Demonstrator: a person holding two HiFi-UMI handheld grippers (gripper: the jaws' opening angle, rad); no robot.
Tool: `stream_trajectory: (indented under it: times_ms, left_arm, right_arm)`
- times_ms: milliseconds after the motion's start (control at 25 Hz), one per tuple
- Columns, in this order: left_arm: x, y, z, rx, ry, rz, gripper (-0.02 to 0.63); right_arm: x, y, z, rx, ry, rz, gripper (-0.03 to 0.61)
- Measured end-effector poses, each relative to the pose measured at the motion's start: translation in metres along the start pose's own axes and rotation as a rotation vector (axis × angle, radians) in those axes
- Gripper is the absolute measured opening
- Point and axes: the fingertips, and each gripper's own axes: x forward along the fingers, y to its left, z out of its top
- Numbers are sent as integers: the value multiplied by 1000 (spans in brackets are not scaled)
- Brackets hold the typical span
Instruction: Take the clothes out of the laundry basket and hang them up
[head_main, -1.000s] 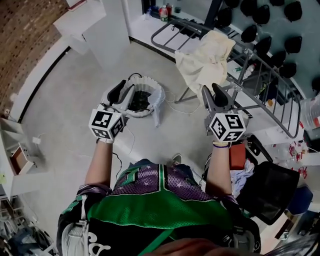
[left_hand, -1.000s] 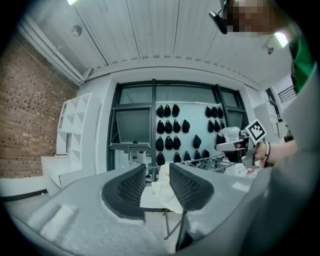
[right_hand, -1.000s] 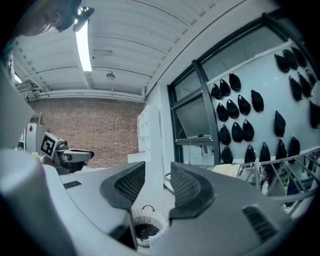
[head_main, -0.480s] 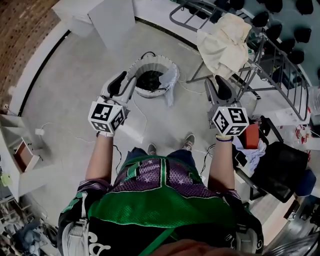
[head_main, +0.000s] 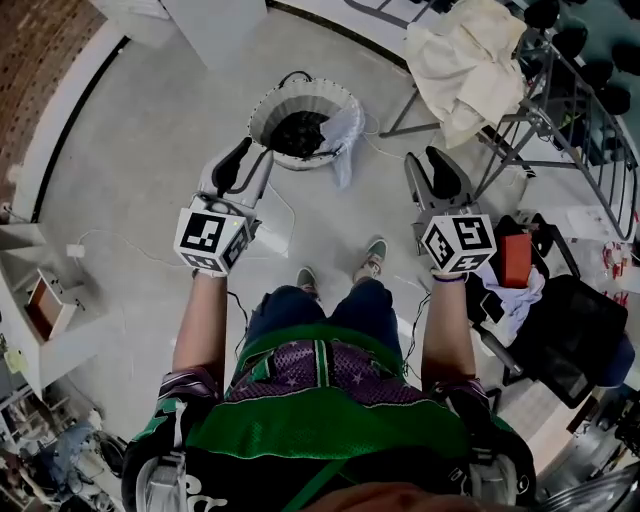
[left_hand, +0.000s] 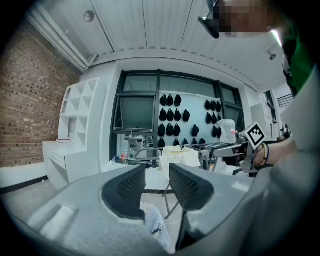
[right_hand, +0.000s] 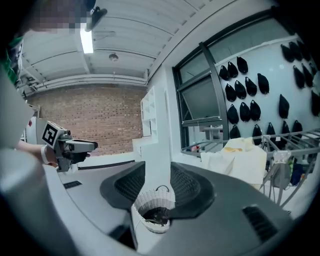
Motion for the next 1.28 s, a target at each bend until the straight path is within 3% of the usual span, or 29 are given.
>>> stream_trajectory:
  times_ms: [320,840,1120,1280]
  left_arm:
    - [87,-9,-70,42,14,-50,156]
    - [184,-27,-298,91,-1,-72,156]
    - [213,-31,-391,117,-31,-108,156]
    - [217,-35,-423,118,-56,-116,156]
  right_arm:
    - [63,-47,-72,-31,0,94,158]
    - [122,-95,-299,-33,5,175,158]
    - [143,-85,-393,-168,7,254,158]
    - [152,-86,-437,-229,17,295,158]
